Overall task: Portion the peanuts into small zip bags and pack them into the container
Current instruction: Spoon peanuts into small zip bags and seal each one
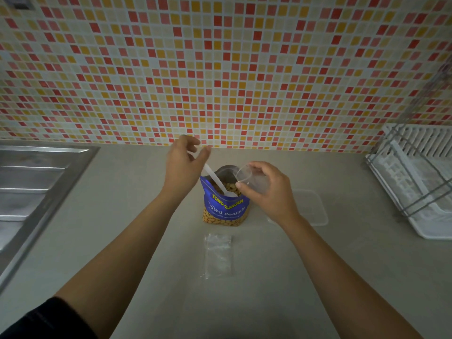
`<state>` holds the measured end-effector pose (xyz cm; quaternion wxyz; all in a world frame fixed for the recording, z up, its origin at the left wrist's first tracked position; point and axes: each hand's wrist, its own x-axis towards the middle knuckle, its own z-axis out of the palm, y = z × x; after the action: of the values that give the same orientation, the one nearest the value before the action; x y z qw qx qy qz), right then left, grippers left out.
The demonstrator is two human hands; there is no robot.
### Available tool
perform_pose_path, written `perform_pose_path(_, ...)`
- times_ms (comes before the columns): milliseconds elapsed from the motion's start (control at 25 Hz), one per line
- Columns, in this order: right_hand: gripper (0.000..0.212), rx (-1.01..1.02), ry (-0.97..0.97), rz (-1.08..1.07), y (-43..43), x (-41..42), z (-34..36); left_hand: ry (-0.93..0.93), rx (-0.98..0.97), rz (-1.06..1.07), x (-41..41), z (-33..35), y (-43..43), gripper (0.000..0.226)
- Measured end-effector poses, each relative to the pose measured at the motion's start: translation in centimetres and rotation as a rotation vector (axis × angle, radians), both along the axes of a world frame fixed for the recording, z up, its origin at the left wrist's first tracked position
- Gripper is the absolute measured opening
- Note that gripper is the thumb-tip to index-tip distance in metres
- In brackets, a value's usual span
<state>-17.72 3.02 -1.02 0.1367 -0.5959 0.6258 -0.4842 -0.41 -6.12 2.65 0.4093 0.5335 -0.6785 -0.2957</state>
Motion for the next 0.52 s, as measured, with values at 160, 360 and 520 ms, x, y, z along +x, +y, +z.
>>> perform_pose_path(160,0.049,0.050,-0.148,-0.022,-0.3,0.0,-0.3,-0.091,0.385,0.023,0.0,-1.5,-2.8,0.053)
perform_pose_path(360,0.052,0.078,-0.201,-0.040,-0.7,-0.2,-0.6,0.075,0.369,-0.121,-0.7,-1.4,-2.8,0.022)
perform_pose_path(520,0.049,0.110,-0.225,-0.051,-1.0,-0.4,-0.6,-0.079,0.323,-0.319,-1.1,-0.6,-1.7,0.019)
